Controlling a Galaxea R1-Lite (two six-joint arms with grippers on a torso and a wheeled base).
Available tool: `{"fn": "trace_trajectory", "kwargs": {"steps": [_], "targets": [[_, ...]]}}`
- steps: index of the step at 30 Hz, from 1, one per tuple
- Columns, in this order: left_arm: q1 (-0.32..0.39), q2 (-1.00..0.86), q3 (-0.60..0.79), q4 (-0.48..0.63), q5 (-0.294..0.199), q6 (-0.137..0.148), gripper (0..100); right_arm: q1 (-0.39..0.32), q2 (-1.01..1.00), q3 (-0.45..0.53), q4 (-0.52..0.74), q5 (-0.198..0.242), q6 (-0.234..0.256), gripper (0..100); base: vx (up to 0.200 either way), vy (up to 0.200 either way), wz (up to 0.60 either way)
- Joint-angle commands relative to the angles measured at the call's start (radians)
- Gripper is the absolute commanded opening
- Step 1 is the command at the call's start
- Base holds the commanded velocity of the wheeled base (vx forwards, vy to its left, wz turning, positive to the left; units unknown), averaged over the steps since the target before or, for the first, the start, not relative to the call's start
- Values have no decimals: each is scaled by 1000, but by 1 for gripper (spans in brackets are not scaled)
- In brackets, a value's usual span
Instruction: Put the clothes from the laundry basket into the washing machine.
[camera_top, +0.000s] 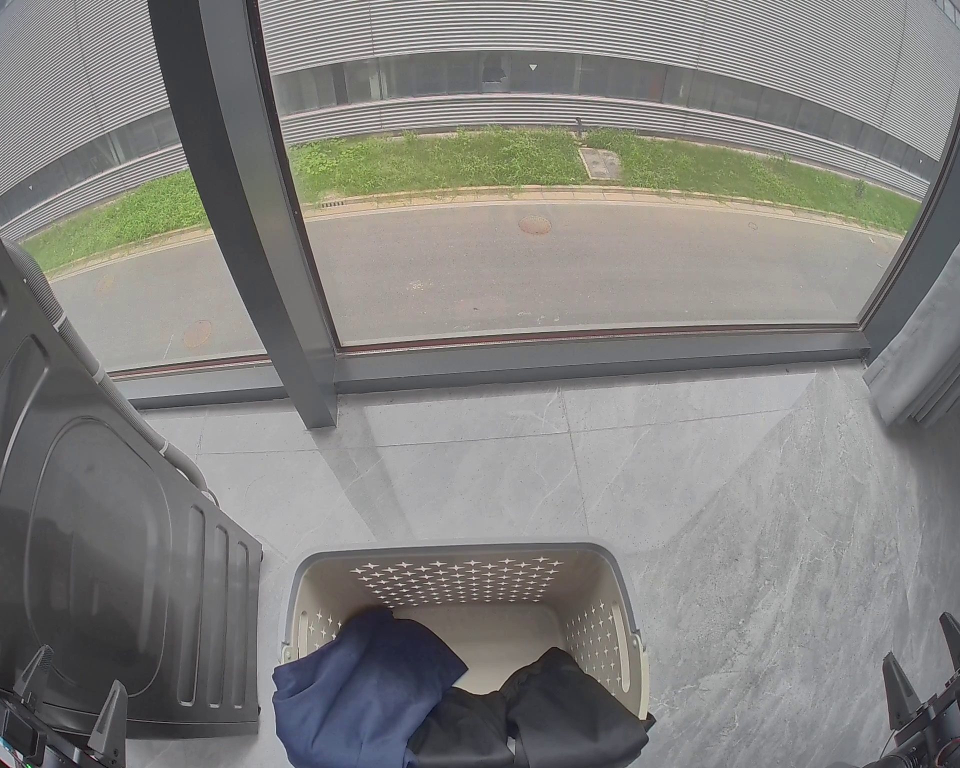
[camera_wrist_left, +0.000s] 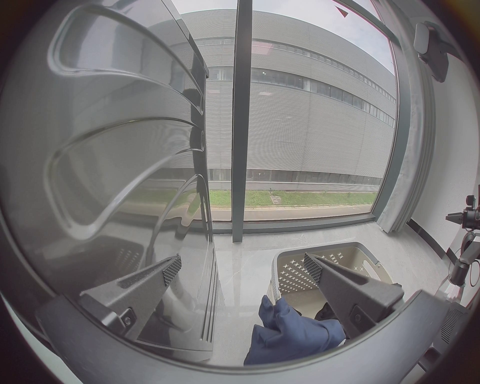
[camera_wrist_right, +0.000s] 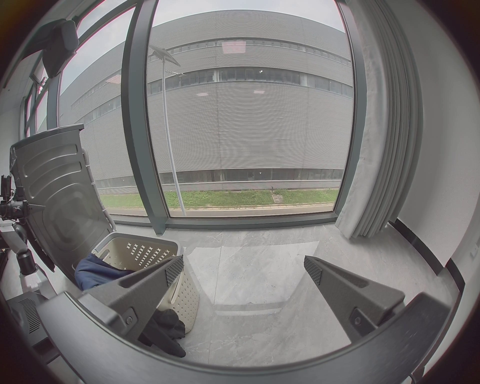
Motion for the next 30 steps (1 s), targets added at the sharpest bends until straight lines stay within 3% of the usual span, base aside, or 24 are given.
{"fn": "trace_trajectory", "kwargs": {"steps": [1,7,16,22,30], "targets": [[1,-15,16,0,1,-1,100,0,-16,18,0,1,-1,100,0,0,0],[1,-15,16,0,1,1,100,0,-16,18,0,1,-1,100,200,0,0],[1,-15,16,0,1,1,100,0,-16,18,0,1,-1,100,0,0,0],[1,-15,16,0,1,-1,100,0,-16,18,0,1,-1,100,200,0,0],[1,-15,16,0,1,-1,100,0,-16,18,0,1,-1,100,0,0,0]]}}
